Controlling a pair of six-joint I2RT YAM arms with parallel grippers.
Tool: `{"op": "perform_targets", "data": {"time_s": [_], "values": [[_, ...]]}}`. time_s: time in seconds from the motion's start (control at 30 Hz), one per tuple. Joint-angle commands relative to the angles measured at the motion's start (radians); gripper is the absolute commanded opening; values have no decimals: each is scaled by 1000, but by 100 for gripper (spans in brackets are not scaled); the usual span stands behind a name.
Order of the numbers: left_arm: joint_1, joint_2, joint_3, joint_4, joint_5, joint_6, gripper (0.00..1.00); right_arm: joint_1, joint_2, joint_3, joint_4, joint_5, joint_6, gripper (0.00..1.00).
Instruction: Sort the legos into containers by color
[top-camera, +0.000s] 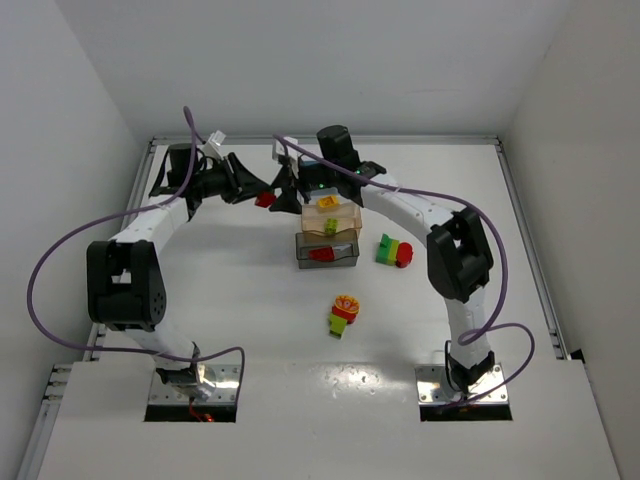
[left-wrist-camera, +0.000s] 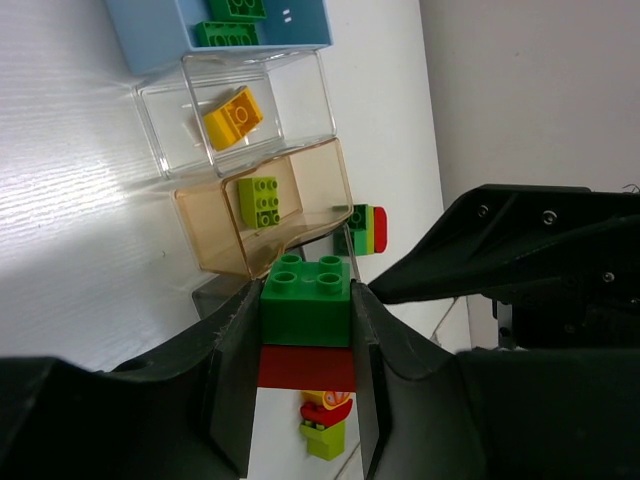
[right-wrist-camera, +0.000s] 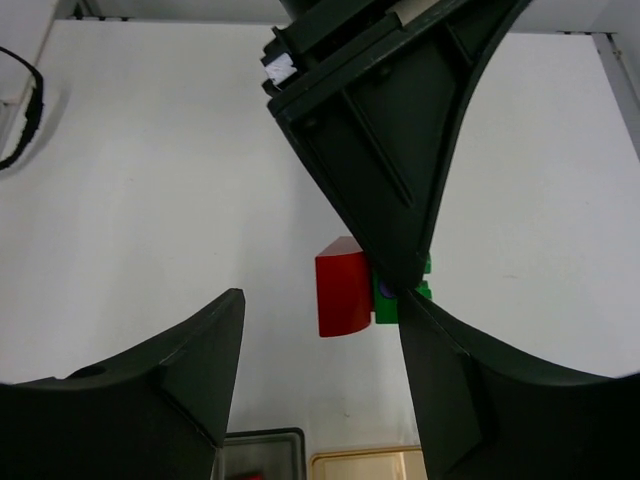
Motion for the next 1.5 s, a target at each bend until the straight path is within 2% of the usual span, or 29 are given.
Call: {"op": "perform_targets", "data": {"time_s": [0.0, 0.1, 0.33, 0.53, 0.7, 0.93, 1.13, 1.27, 1.47], "values": [[-9, -7, 12, 37, 33, -10, 2, 19, -12, 7, 42, 43, -66, 62], [-9, -7, 12, 37, 33, -10, 2, 28, -12, -13, 53, 107, -100, 57], [-18, -7, 12, 57, 33, -30, 2, 38, -3, -23, 73, 117, -110, 52], [-27, -7, 12, 91, 33, -76, 2, 59, -12, -85, 140, 224, -148, 37], [-27, -7, -9, 137, 33, -130, 2, 79, -12, -112, 168, 256, -166, 29], [-36, 22, -20, 213, 13, -219, 2, 79, -12, -131, 168, 215, -166, 16], [-36, 40, -20, 204, -19, -228, 0, 79, -12, -141, 148, 174, -175, 7], [-36, 49, -7, 172, -50, -187, 0, 79, -31, -141, 96, 108, -194, 2], [-27, 60, 52, 88, -110, -89, 0, 61, -40, -121, 13, 13, -203, 1]]}}
